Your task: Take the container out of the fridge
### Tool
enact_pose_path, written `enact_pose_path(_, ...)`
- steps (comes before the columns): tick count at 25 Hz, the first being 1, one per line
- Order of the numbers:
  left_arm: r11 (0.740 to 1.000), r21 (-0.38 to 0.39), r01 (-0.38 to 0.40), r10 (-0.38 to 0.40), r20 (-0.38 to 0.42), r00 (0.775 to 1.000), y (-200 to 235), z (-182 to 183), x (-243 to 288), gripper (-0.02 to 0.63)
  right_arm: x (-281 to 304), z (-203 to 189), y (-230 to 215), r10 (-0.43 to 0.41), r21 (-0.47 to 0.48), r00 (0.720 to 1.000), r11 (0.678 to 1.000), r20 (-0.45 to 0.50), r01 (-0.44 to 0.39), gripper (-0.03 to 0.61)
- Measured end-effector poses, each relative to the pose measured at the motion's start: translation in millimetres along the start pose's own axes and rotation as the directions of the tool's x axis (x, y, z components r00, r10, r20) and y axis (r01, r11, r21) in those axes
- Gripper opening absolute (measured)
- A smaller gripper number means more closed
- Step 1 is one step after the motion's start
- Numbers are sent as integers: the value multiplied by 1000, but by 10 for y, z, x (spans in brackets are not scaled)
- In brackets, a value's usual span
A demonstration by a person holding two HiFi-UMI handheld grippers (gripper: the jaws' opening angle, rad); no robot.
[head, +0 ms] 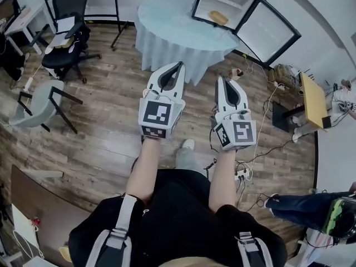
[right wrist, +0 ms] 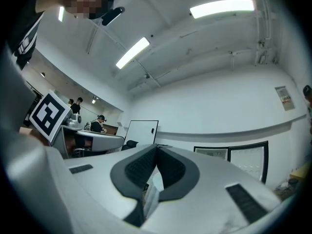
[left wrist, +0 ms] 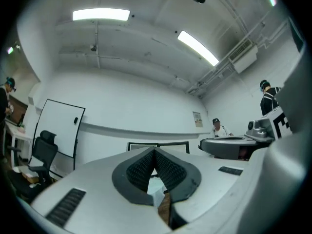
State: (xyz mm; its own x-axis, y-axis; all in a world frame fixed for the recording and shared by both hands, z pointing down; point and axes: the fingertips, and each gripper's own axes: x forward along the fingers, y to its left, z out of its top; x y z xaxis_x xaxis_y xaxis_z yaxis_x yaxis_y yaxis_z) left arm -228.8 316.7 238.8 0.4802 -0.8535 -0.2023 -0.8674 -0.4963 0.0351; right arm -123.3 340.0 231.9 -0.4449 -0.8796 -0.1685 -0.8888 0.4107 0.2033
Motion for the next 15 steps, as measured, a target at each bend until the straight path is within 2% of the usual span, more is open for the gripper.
enact_pose_path(2, 999, 45, 5, -5, 16, 1000, 10, 79, 120, 0, 107, 27, -82, 9, 1, 1000, 1000, 30, -9, 3)
enact_pose_path(6, 997, 83, -12, 7, 55, 998, 76, 152, 402, 0, 307, -6, -352, 12, 4, 997, 1000, 78, -12, 3)
enact_pose_path(10, 988, 155, -23, 16, 45, 999, 85, 50, 939, 0, 581, -231, -1031, -72, 57, 993, 996, 89, 67, 3)
enact_pose_path(13, 991, 134, 6, -11, 35, 999, -52, -90, 1380, 0, 721, -425, -1649, -160, 106, 986, 982, 53, 154, 3)
enact_pose_path(15, 993, 115, 14, -14, 0, 1000, -117, -288, 1657, 0, 823, -512, -1943, -174, 139, 983, 976, 52, 165, 3)
